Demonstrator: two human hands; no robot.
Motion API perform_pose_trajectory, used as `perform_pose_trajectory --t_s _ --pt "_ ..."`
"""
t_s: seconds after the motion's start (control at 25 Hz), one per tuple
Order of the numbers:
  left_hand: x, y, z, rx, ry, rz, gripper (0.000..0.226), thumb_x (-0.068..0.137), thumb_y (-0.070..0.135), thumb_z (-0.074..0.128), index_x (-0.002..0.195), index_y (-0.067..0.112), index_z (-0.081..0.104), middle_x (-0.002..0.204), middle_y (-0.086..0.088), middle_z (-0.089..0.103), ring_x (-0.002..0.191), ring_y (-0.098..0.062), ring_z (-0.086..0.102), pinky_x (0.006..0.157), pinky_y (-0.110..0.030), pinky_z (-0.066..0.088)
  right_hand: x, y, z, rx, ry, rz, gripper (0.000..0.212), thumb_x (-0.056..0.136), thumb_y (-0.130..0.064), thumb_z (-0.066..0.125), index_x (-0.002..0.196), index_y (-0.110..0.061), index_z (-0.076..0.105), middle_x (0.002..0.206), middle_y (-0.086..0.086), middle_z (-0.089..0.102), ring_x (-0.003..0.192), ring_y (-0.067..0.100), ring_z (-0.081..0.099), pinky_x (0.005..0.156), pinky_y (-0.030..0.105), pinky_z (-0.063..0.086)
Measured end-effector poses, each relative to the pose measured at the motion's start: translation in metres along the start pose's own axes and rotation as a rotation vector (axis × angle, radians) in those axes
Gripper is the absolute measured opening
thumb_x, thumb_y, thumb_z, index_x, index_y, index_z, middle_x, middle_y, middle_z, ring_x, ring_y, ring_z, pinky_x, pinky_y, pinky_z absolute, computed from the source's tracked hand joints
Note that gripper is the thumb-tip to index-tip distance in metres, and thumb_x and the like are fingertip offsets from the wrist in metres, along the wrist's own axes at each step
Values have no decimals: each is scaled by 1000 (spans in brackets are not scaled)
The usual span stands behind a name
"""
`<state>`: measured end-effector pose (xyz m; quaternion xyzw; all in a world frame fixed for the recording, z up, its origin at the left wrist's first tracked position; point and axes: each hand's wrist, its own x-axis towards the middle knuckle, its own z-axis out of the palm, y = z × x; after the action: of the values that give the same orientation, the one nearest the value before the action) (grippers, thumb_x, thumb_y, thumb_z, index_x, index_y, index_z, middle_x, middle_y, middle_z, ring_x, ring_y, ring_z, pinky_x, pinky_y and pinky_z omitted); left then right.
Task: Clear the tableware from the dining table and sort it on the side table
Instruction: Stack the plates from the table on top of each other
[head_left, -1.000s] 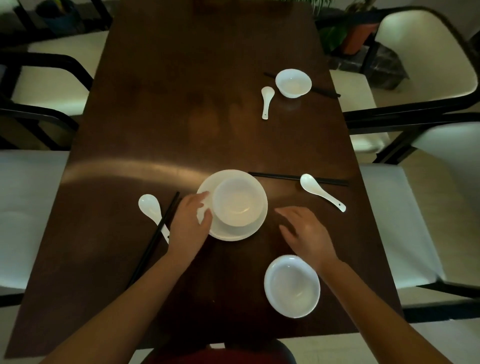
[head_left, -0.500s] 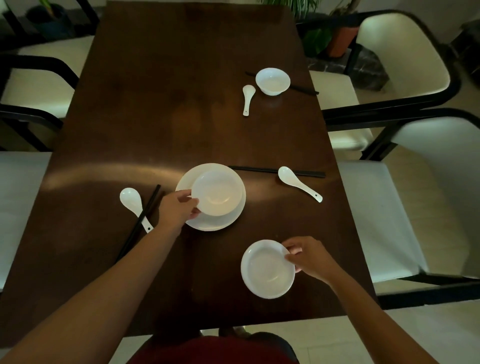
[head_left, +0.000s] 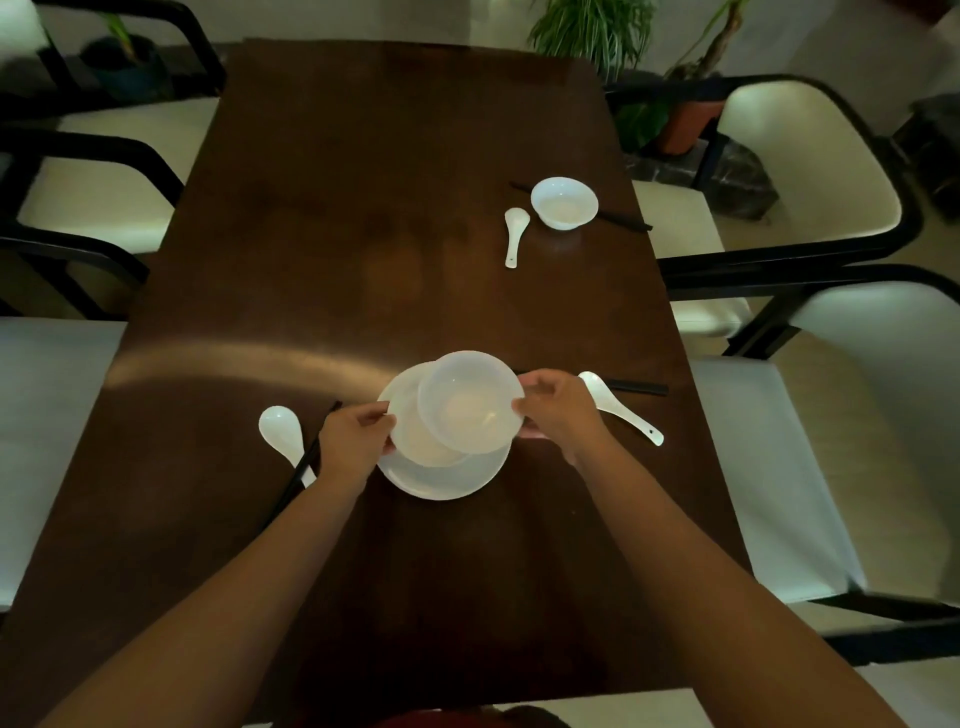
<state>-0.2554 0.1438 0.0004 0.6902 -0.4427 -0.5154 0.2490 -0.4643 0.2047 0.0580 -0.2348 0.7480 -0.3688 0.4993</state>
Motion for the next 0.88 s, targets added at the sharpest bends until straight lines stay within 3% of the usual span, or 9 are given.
perform_pose_trajectory --t_s 0.2,0.36,0.44,0.52,0.64,0.88 --pt "8 6 -4 -90 -73 -71 28 85 5 62 113 1 64 103 -12 66 88 -26 63 71 -33 55 18 4 20 19 80 35 20 82 1 60 97 -11 63 110 14 65 97 27 64 73 38 59" --pt "9 15 -5 -157 -140 -164 13 90 23 56 93 12 64 90 -4 66 84 -20 63 60 -30 55 21 10 28 -62 85 3 28 83 -4 62 109 -10 65 110 9 66 91 20 65 59 25 57" --pt "9 16 -6 -120 -181 -161 19 88 27 60 99 11 63 92 -4 64 87 -21 63 66 -34 57 21 14 32 -77 86 -21 30 83 -5 63 112 -11 66 105 8 69 81 14 67 64 26 56" --pt "7 13 -7 -57 -183 -94 29 84 18 65 111 7 64 98 -7 63 89 -22 61 66 -31 58 20 19 37 -109 95 -39 31 84 -7 63 114 -12 66 91 4 70 66 8 65 66 23 56" --pt "4 9 -10 -35 -185 -38 32 84 5 63 116 3 62 101 -10 64 87 -23 61 72 -34 56 21 25 43 -145 144 -39 32 83 -11 65 114 -15 66 76 -4 65 57 5 63 56 13 52" --pt "3 14 -15 54 -250 -14 32 86 6 60 118 3 61 102 -9 65 88 -23 63 77 -35 56 19 28 49 -388 211 -110 35 83 -25 65 117 -20 63 105 3 68 84 10 56 75 22 43"
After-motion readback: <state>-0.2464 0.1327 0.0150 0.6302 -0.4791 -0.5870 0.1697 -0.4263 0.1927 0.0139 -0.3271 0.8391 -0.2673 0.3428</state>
